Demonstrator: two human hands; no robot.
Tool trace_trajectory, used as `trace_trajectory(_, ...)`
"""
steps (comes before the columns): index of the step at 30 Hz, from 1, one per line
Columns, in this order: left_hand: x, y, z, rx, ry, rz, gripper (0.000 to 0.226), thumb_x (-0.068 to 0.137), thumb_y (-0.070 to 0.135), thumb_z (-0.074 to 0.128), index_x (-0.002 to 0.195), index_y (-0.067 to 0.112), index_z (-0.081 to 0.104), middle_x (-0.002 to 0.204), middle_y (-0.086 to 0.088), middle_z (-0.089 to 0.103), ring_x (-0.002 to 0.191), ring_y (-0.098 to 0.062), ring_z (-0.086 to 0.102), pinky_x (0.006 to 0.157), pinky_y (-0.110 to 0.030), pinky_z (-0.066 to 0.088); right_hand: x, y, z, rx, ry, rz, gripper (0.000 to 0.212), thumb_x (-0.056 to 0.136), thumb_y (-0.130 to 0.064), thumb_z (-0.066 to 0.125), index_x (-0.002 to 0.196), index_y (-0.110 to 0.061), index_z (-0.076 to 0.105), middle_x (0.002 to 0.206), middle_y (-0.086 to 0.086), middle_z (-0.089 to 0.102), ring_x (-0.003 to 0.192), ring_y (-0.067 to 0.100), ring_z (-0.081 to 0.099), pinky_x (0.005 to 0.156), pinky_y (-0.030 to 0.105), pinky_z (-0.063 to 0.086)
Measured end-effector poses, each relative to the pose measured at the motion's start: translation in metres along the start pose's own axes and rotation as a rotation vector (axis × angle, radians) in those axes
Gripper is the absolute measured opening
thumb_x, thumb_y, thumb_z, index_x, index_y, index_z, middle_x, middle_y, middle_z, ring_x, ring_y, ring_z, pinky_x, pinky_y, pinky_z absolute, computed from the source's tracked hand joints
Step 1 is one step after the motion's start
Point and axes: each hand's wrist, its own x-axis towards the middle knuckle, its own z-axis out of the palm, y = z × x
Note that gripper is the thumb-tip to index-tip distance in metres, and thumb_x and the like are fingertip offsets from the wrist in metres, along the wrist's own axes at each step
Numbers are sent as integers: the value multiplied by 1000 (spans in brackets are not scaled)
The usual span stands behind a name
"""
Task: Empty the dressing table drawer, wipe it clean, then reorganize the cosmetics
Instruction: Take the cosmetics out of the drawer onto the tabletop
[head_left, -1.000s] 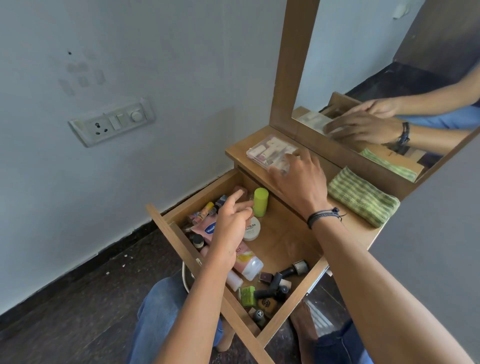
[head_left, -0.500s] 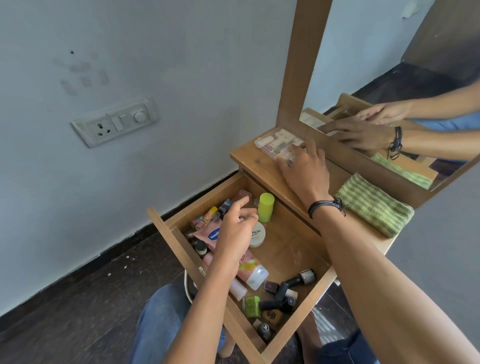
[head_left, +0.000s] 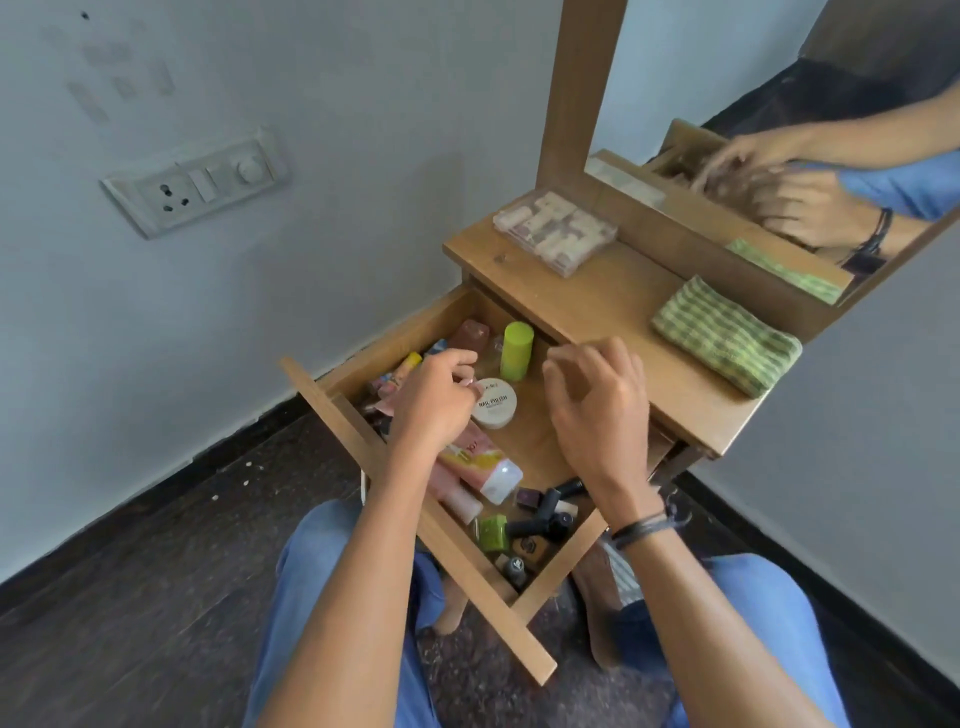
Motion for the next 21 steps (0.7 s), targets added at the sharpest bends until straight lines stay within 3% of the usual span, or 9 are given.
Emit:
trace_trajectory(3, -3, -4, -3, 175, -62, 13, 47, 90, 8, 68, 135, 23, 62, 130, 5, 67, 116, -16, 62, 99, -36, 50, -28, 10, 8, -20, -257, 62, 14, 94, -29, 69, 105, -21, 75, 100, -7, 61, 93, 18, 60, 76, 25, 43)
trace_trajectory(6, -5, -3, -5, 256, -87, 33, 49, 91, 2, 63, 135, 23, 62, 133, 6, 65, 120, -16, 60, 100, -36, 50, -35, 10, 12, -81, -549, 77, 44, 90, -56, 68, 124, -29, 68, 109, -8, 60, 99, 16, 60, 79, 36, 54)
trace_trajectory(9, -3, -3, -6, 214, -55, 38, 46, 91, 2, 63, 131, 24, 65, 126, 8, 69, 118, -14, 61, 100, -37, 51, -37, 0, 17, -137, -684, 40, 70, 83, -61, 71, 142, -29, 54, 122, -4, 59, 111, 20, 58, 86, 40, 54)
trace_trajectory(13, 0, -5, -11, 88, 19, 44, 38, 90, 8, 67, 123, 26, 69, 115, 10, 72, 109, -12, 65, 100, -38, 51, -44, -10, 25, -211, -730, -16, 67, 83, -53, 72, 142, -30, 50, 122, -1, 60, 113, 24, 59, 85, 40, 53)
trace_trajectory(15, -1, -3, -19, -29, 110, 69, 31, 92, 10, 67, 119, 24, 71, 110, 9, 72, 101, -7, 67, 93, -32, 53, -44, -13, 24, -198, -692, -9, 65, 81, -52, 72, 140, -29, 53, 120, -1, 62, 113, 25, 59, 84, 39, 52)
trace_trajectory(17, -2, -2, -29, -125, 227, 85, 26, 94, 10, 64, 115, 23, 73, 106, 11, 73, 95, 0, 66, 85, -26, 55, -38, -15, 16, -159, -652, 30, 68, 78, -53, 73, 140, -28, 56, 122, -4, 64, 113, 21, 59, 86, 37, 52)
trace_trajectory(21, -2, -5, -40, -381, 400, 48, 22, 95, 11, 63, 107, 25, 74, 103, 14, 73, 97, -1, 67, 88, -30, 57, -16, -18, -12, -55, -550, 52, 61, 77, -49, 76, 132, -27, 63, 121, -8, 68, 103, 9, 64, 85, 31, 57)
